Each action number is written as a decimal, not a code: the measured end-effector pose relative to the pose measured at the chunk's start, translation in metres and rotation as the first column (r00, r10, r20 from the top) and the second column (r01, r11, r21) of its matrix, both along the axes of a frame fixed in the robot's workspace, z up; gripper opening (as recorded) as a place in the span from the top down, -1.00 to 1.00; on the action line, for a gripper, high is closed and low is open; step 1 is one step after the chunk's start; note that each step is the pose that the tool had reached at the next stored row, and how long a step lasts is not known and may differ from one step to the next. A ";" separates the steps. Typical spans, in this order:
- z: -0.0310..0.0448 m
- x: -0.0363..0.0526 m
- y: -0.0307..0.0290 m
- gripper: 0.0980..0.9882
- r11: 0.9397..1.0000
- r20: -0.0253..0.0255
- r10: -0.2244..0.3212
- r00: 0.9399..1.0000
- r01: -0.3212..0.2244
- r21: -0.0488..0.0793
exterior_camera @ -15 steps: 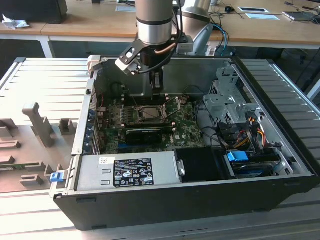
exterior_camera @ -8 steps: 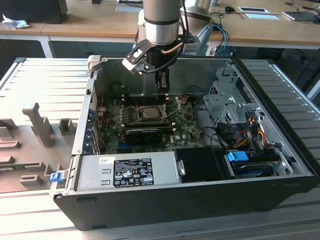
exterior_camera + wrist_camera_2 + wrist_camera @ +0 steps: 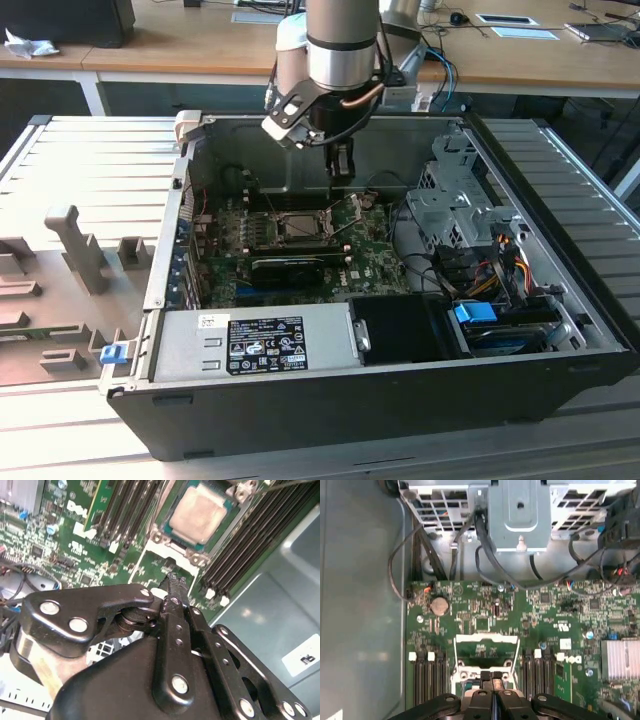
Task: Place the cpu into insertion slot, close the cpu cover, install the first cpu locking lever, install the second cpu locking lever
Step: 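Close the cpu cover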
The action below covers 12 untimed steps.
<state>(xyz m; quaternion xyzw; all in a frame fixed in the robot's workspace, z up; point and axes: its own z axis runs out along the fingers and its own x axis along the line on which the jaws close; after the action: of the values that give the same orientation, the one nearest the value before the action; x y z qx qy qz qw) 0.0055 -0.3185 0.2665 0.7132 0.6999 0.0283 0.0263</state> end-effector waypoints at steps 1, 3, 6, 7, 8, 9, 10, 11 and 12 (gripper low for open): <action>0.0000 0.0024 0.0000 0.98 1.000 0.000 0.000 1.000 0.000 0.000; 0.0000 0.0074 0.0000 0.98 1.000 -0.001 0.000 1.000 0.000 0.000; -0.0001 0.0162 0.0000 0.98 1.000 -0.001 0.000 1.000 0.000 0.000; -0.0002 0.0197 -0.0001 0.98 1.000 -0.002 0.000 1.000 0.000 0.000; -0.0003 0.0210 -0.0001 0.98 1.000 -0.002 0.000 1.000 0.000 0.000; -0.0006 0.0222 -0.0001 0.98 1.000 -0.002 0.000 1.000 0.000 0.000; -0.0010 0.0253 -0.0002 0.98 1.000 -0.002 0.000 1.000 0.000 0.000; -0.0012 0.0284 -0.0001 0.98 1.000 -0.002 -0.001 1.000 0.001 0.000; -0.0013 0.0318 -0.0001 0.98 1.000 -0.002 -0.003 1.000 0.003 -0.001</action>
<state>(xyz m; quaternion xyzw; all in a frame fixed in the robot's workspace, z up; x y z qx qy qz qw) 0.0373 -0.3186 0.2651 0.7143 0.6989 0.0275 0.0259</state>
